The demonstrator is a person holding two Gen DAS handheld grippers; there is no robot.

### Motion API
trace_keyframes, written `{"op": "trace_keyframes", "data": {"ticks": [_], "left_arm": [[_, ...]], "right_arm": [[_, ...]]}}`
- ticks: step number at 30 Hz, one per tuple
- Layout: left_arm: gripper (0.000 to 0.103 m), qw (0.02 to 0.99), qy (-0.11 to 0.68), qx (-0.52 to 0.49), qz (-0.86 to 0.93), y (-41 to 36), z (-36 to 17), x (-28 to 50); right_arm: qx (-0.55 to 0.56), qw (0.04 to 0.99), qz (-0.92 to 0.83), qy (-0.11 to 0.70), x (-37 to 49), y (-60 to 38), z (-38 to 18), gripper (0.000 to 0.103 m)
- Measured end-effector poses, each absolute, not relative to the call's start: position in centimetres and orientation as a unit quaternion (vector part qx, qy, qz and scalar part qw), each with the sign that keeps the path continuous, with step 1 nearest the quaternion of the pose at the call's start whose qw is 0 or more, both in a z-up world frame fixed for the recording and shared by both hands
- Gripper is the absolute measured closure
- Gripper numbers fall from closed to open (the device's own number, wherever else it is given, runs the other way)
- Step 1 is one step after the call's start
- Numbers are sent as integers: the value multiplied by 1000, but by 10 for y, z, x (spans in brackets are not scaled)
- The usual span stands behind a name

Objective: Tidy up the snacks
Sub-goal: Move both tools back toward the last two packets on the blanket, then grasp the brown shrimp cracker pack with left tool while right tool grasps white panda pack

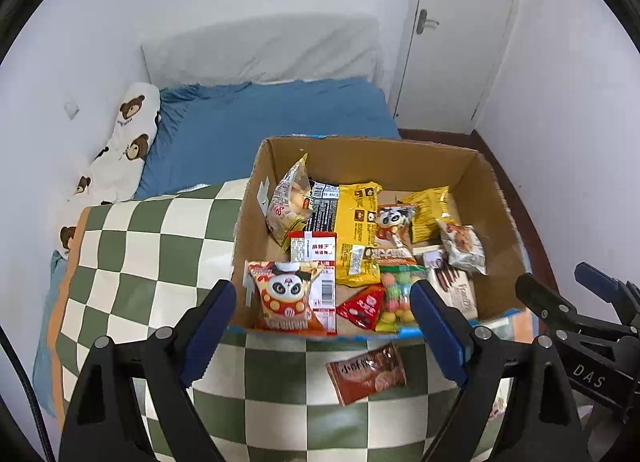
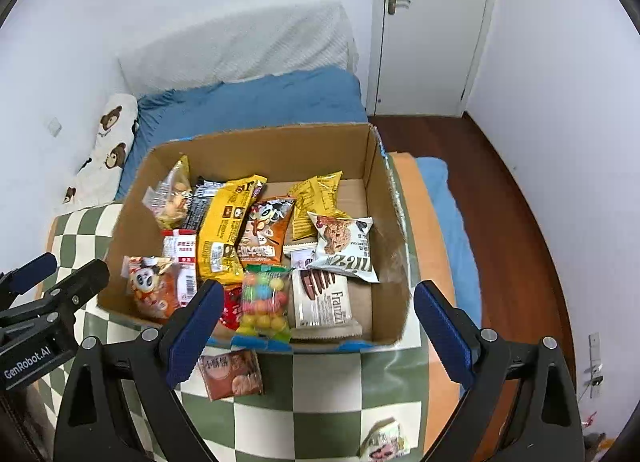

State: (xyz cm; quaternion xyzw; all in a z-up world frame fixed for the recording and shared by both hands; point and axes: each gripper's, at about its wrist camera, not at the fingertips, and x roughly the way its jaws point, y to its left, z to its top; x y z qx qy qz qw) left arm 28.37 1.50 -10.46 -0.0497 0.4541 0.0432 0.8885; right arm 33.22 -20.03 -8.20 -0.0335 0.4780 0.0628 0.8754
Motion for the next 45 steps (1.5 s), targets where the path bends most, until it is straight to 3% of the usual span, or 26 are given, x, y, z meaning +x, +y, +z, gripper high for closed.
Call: {"op": "trace_keyframes", "data": {"ticks": [18, 27, 33, 45], "left_arm": [[14, 920, 389, -40, 38, 8, -51, 192], [14, 913, 404, -43, 42, 9, -62, 186], [14, 894, 446, -15, 50, 7, -104, 195], [14, 823, 529, 200, -47, -52, -222, 254]], "right_arm": [[-33, 918, 62, 391, 225, -217, -4, 6], [-3, 913, 76, 400, 209, -225, 4, 5], [86, 862, 47, 498, 227, -269, -65, 5], [152, 750, -21, 643, 242, -342, -237, 6]]}}
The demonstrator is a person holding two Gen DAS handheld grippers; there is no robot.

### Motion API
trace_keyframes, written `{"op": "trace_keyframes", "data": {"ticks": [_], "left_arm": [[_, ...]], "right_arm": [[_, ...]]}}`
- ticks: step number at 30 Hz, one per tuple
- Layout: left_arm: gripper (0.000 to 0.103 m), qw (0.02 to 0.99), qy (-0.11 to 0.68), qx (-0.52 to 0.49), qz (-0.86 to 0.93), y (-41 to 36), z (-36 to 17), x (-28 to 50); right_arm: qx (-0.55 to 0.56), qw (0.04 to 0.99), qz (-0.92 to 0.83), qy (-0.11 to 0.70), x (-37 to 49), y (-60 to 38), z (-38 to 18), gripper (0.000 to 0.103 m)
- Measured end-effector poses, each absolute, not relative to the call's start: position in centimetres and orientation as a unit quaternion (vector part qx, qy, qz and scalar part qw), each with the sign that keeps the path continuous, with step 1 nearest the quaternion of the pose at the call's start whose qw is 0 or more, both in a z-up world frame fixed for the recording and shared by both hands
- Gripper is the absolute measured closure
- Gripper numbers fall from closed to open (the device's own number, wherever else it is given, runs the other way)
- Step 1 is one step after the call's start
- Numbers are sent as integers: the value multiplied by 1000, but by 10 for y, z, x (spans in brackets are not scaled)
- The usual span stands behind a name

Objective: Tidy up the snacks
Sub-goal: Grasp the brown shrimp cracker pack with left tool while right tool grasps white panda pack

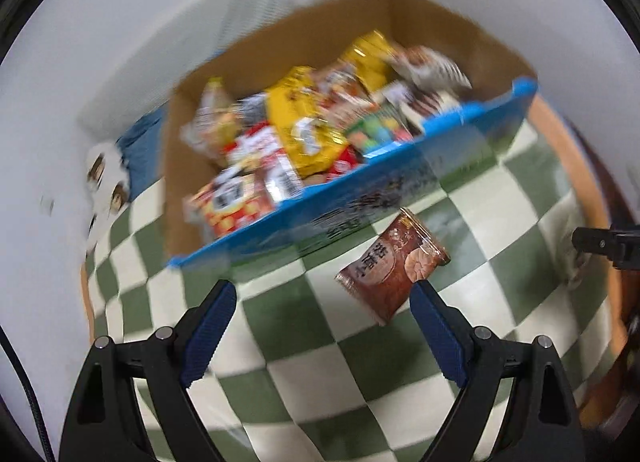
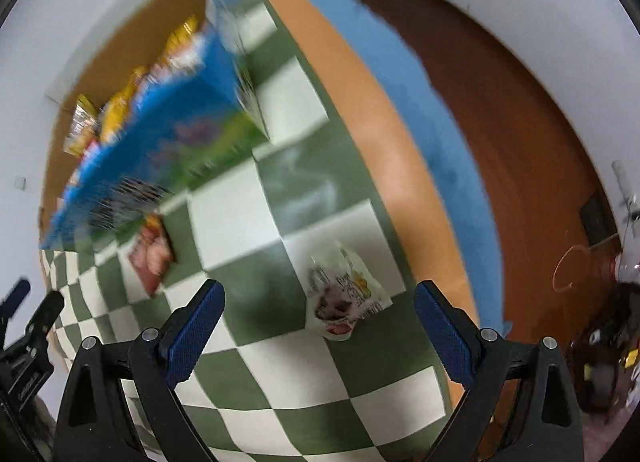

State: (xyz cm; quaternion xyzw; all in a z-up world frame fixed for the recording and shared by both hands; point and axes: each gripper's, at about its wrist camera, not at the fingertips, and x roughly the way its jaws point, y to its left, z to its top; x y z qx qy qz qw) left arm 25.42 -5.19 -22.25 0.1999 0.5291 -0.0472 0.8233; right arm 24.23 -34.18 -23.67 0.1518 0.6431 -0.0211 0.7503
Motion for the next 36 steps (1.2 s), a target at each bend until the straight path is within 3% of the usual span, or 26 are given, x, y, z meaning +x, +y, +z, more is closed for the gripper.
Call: {"op": "trace_keyframes", "data": {"ticks": [2, 6, 13, 15, 16, 20, 28, 32, 36], "left_arm": [[14, 807, 542, 223, -74, -62, -239, 267], [14, 769, 565, 267, -133, -87, -270, 282], [14, 720, 610, 273, -189, -110, -312, 293], [21, 725, 611, 251, -195, -108, -314, 295], [31, 727, 614, 237, -195, -106, -314, 296], [34, 739, 634, 153, -169, -89, -311, 295], [34, 691, 707, -130, -71, -18, -324, 249], [33, 669, 723, -148, -87, -10, -326, 234], [32, 680, 722, -50, -120, -27, -317, 234]], "right_arm": [[152, 741, -21, 654, 244, -343, -256, 6], [149, 731, -17, 666, 244, -344, -277, 19], [136, 725, -5, 675, 243, -338, -291, 21], [133, 725, -3, 676, 245, -334, -293, 25], [132, 725, -3, 676, 246, -334, -295, 27], [142, 722, 7, 677, 250, -333, -296, 43], [134, 711, 35, 690, 236, -313, -298, 43], [109, 704, 58, 699, 223, -292, -303, 43], [92, 701, 64, 704, 219, -281, -300, 41]]}}
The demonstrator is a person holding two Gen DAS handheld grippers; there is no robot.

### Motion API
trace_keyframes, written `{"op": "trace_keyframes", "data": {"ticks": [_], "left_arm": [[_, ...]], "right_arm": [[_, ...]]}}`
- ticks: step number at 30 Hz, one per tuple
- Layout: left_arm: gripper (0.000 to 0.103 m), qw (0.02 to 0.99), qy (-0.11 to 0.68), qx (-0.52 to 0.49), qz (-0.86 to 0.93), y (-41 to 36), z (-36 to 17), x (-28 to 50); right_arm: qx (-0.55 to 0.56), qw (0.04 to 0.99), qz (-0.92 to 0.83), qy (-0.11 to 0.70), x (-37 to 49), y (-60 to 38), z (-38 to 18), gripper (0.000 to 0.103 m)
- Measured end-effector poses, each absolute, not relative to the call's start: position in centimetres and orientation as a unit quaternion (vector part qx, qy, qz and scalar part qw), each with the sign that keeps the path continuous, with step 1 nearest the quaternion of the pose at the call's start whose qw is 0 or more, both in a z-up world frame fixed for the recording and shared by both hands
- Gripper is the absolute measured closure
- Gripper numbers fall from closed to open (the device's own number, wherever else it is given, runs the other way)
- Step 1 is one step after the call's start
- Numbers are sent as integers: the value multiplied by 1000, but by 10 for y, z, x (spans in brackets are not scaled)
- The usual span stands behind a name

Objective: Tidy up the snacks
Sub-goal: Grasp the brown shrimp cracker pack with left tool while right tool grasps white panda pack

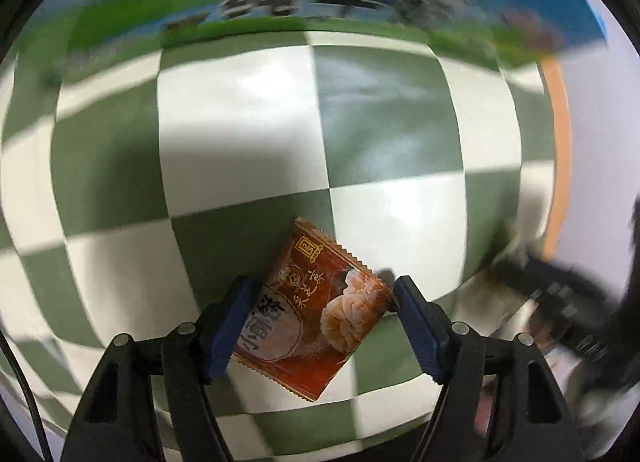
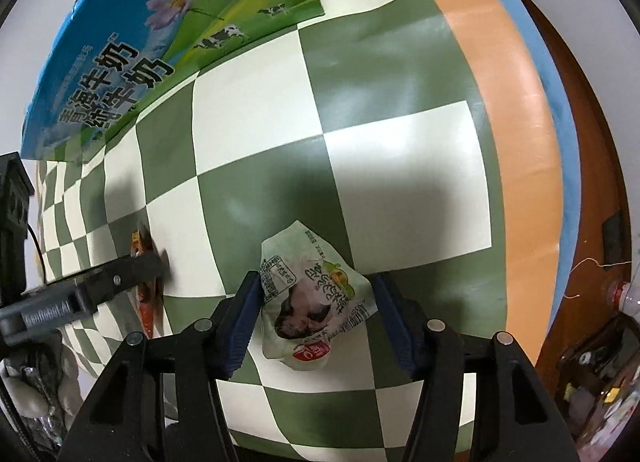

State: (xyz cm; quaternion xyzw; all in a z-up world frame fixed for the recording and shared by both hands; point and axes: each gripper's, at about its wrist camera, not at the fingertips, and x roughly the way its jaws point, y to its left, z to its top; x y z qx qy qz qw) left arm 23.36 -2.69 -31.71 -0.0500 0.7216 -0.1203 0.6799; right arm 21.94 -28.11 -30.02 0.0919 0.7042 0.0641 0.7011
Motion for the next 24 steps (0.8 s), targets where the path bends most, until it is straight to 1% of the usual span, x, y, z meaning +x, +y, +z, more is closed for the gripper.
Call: {"op": "trace_keyframes", "data": {"ticks": [1, 3, 7, 9, 10, 11, 12, 16, 18, 20, 22, 23, 24], "left_arm": [[31, 682, 719, -26, -132, -32, -315, 232], [29, 673, 722, 12, -158, -42, -316, 227], [29, 666, 721, 73, -179, -59, -320, 222], [29, 673, 713, 81, -177, -65, -318, 220], [30, 680, 710, 73, -169, -63, -316, 218], [31, 685, 710, 53, -155, -59, -313, 217], [31, 688, 711, 33, -141, -58, -309, 217], [31, 691, 708, -126, -71, -10, -305, 224], [30, 677, 712, -173, -72, 2, -307, 224], [30, 674, 715, -165, -90, 2, -305, 222], [29, 675, 720, -124, -101, -8, -306, 219], [29, 676, 722, -98, -109, -17, -307, 220], [29, 677, 724, -70, -116, -24, -308, 217]], "right_arm": [[93, 700, 66, 705, 220, -277, -301, 39], [100, 700, 71, 704, 224, -275, -298, 32], [88, 701, 76, 704, 226, -274, -291, 32], [74, 703, 80, 703, 223, -264, -293, 32], [67, 706, 79, 701, 218, -259, -293, 32], [57, 710, 79, 697, 215, -261, -297, 38], [51, 713, 78, 695, 216, -258, -299, 41], [53, 719, 71, 690, 211, -252, -302, 41], [68, 713, 74, 694, 211, -250, -303, 41], [78, 706, 78, 700, 212, -252, -306, 40], [79, 702, 79, 703, 214, -256, -306, 33], [78, 704, 79, 702, 214, -256, -306, 27], [75, 706, 80, 700, 215, -255, -305, 27]]}}
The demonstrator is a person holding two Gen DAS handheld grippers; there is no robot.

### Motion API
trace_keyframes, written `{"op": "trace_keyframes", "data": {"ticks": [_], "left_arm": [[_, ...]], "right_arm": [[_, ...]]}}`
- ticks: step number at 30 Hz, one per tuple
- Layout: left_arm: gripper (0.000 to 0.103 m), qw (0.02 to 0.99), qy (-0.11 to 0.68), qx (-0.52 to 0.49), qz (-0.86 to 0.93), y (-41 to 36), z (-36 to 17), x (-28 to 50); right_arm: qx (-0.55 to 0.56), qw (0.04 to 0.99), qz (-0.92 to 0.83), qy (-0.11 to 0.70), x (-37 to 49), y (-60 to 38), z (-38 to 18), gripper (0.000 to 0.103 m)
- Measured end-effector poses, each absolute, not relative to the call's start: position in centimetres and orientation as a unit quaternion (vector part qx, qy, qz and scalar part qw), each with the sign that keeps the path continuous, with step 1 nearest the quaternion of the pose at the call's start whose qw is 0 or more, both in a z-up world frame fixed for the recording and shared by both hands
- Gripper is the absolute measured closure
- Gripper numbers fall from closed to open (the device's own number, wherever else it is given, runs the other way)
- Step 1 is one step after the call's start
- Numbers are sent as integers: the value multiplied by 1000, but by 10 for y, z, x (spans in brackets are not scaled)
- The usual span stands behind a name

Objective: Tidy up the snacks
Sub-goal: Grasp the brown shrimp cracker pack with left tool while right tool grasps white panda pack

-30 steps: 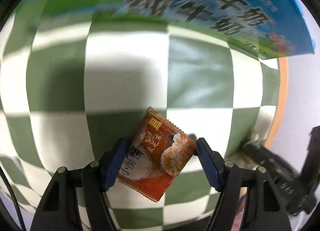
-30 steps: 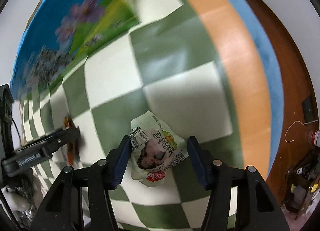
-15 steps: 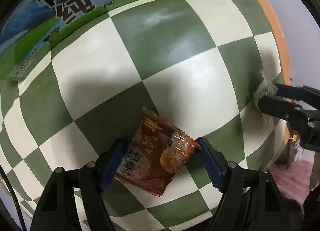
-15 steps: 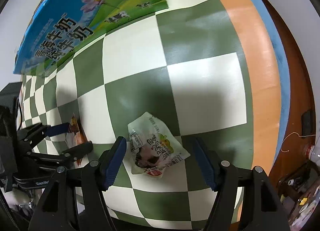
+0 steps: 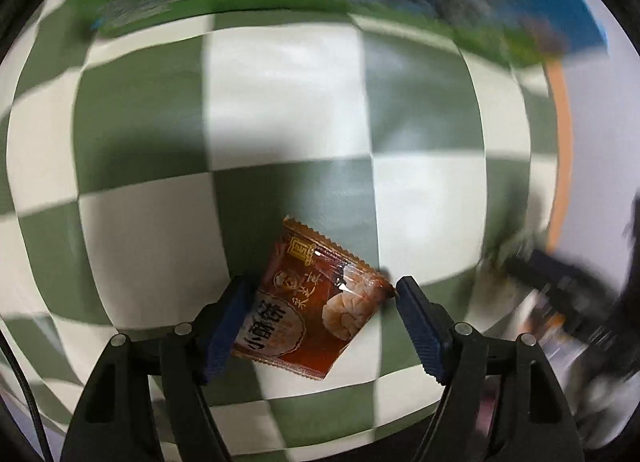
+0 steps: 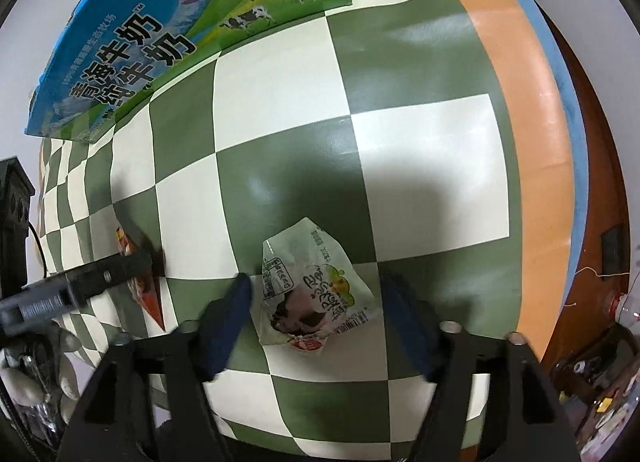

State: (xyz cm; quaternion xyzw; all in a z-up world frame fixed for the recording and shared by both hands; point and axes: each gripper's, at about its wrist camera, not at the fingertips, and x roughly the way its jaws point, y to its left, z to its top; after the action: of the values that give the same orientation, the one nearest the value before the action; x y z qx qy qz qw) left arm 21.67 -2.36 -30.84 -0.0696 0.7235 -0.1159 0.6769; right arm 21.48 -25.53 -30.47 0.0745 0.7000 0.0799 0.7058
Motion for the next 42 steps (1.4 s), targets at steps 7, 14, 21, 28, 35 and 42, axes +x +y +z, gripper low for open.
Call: {"op": "trace_keyframes", "data": {"ticks": [7, 14, 21, 28, 35, 42], "left_arm": [[29, 681, 719, 27, -140, -59, -308, 204], [29, 671, 721, 56, -166, -54, -301, 216], [35, 693, 709, 2, -129, -38, -292, 203], [32, 675, 712, -178, -74, 23, -291, 212], [26, 663, 734, -94, -108, 8, -299, 207], [39, 698, 712, -16, -77, -55, -297, 198]], "right_arm": [[32, 703, 95, 704, 217, -245, -304, 27], [36, 698, 101, 708, 215, -247, -305, 27], [14, 711, 99, 696, 216, -248, -300, 29], [30, 713, 96, 694, 220, -248, -296, 43], [54, 703, 111, 701, 227, -255, -293, 20], [15, 705, 99, 702, 220, -239, -303, 31]]}}
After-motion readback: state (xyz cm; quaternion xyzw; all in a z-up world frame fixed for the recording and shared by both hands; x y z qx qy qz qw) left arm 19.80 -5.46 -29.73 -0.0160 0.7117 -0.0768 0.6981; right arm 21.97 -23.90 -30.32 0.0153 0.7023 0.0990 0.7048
